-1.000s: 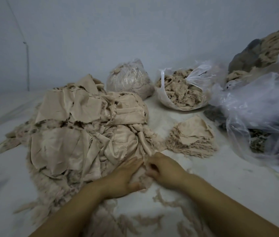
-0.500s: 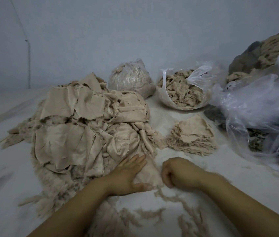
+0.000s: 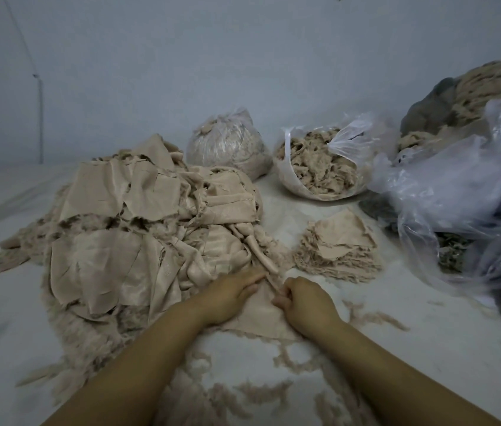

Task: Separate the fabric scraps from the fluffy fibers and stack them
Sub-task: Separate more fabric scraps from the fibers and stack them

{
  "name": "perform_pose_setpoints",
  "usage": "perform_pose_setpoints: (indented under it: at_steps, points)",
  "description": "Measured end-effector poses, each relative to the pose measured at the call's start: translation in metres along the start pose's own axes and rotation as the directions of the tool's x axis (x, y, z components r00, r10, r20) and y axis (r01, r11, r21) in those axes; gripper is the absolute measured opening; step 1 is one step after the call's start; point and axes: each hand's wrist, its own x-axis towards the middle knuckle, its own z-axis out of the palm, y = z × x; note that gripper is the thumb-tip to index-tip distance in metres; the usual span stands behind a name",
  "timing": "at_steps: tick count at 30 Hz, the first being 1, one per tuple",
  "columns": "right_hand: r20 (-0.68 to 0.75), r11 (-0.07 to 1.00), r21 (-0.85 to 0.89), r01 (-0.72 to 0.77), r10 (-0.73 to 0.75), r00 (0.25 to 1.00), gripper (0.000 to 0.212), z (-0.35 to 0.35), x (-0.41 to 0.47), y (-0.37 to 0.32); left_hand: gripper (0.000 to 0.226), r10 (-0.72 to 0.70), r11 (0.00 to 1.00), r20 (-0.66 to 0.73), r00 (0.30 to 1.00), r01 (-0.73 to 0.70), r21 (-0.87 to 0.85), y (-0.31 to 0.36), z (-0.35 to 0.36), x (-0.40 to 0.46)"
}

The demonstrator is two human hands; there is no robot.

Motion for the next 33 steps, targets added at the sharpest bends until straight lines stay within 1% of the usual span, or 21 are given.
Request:
perform_pose_setpoints:
  at_steps: [1,2,5,8,10,12,13,15,16,17,19,20,22,23,24,25,27,28,30,32,33]
  points:
    - [0.02,1.0,0.0,0.008,-0.008,1.0,0.02,-0.001,-0.001,0.001,0.044,-0.016,0.998,0.055,0.998,0.013,0.055,-0.004,0.004,0.001]
    - [0.041,1.0,0.003,0.014,-0.014,0.999,0.024,-0.003,-0.002,0.002,0.046,-0.038,0.996,0.072,0.997,0.032,0.083,-0.006,0.009,0.0]
    - [0.062,0.998,0.048,0.028,-0.031,0.998,0.036,-0.008,-0.008,0.008,0.05,-0.073,0.987,0.031,0.997,0.068,0.144,-0.008,0.016,-0.002]
    - [0.044,0.995,0.099,0.026,-0.03,0.999,0.034,-0.014,-0.024,0.017,0.053,-0.138,0.972,0.011,0.99,0.133,0.192,-0.01,0.019,-0.004]
    - [-0.025,0.971,0.239,0.012,-0.006,1.0,0.027,-0.019,-0.035,0.022,0.053,-0.171,0.96,-0.004,0.985,0.167,0.224,-0.009,0.021,-0.006]
    - [-0.079,0.917,0.398,0.018,0.015,0.997,0.022,-0.022,-0.04,0.023,0.052,-0.16,0.959,-0.039,0.986,0.165,0.232,-0.008,0.021,-0.008]
    - [-0.08,0.885,0.466,0.016,0.024,0.997,0.021,-0.021,-0.041,0.021,0.051,-0.143,0.964,-0.059,0.988,0.153,0.219,-0.006,0.022,-0.009]
    - [-0.013,0.777,0.627,-0.057,0.083,0.996,0.016,-0.02,-0.038,0.015,0.048,-0.086,0.976,-0.103,0.991,0.104,0.192,-0.002,0.024,-0.01]
    - [0.031,0.726,0.679,-0.106,0.116,0.993,0.014,-0.021,-0.036,0.012,0.048,-0.048,0.981,-0.117,0.992,0.069,0.183,0.0,0.026,-0.011]
    - [0.051,0.712,0.689,-0.139,0.144,0.988,0.015,-0.021,-0.032,0.01,0.047,-0.009,0.985,-0.133,0.991,0.032,0.169,0.003,0.027,-0.012]
    - [0.011,0.815,0.565,-0.13,0.15,0.989,0.013,-0.023,-0.024,0.006,0.044,0.041,0.994,-0.174,0.984,-0.023,0.105,0.011,0.028,-0.014]
    - [-0.013,0.852,0.514,-0.104,0.128,0.992,0.015,-0.023,-0.023,0.004,0.042,0.022,1.0,-0.207,0.978,-0.017,0.026,0.016,0.029,-0.015]
    - [-0.057,0.862,0.505,-0.041,0.081,0.995,0.025,-0.021,-0.022,-0.002,0.036,-0.119,0.976,-0.309,0.944,0.054,-0.212,0.024,0.025,-0.015]
    - [-0.048,0.829,0.558,-0.031,0.07,0.996,0.026,-0.019,-0.023,-0.002,0.031,-0.217,0.928,-0.33,0.919,0.089,-0.363,0.028,0.024,-0.011]
    - [-0.027,0.766,0.642,-0.029,0.061,0.998,0.024,-0.017,-0.026,-0.002,0.025,-0.317,0.848,-0.31,0.896,0.122,-0.515,0.032,0.022,-0.007]
    - [0.001,0.683,0.73,-0.038,0.055,0.998,0.022,-0.016,-0.029,-0.002,0.024,-0.401,0.735,-0.245,0.883,0.151,-0.66,0.036,0.019,-0.004]
    - [0.067,0.547,0.832,-0.091,0.063,0.996,0.021,-0.015,-0.031,-0.002,0.041,-0.491,0.417,-0.039,0.87,0.196,-0.888,0.044,0.012,0.001]
    - [0.097,0.51,0.852,-0.122,0.076,0.992,0.022,-0.015,-0.032,-0.001,0.047,-0.505,0.303,0.018,0.863,0.197,-0.932,0.046,0.009,0.004]
    - [0.145,0.487,0.857,-0.168,0.085,0.986,0.023,-0.017,-0.034,0.0,0.05,-0.559,0.215,0.011,0.829,0.157,-0.964,0.048,0.005,0.009]
    - [0.173,0.502,0.845,-0.185,0.07,0.982,0.022,-0.018,-0.036,0.001,0.042,-0.586,0.118,0.023,0.81,0.113,-0.987,0.051,0.004,0.012]
    - [0.174,0.513,0.839,-0.182,0.064,0.983,0.021,-0.018,-0.037,0.001,0.036,-0.584,0.086,0.045,0.81,0.117,-0.989,0.054,0.006,0.012]
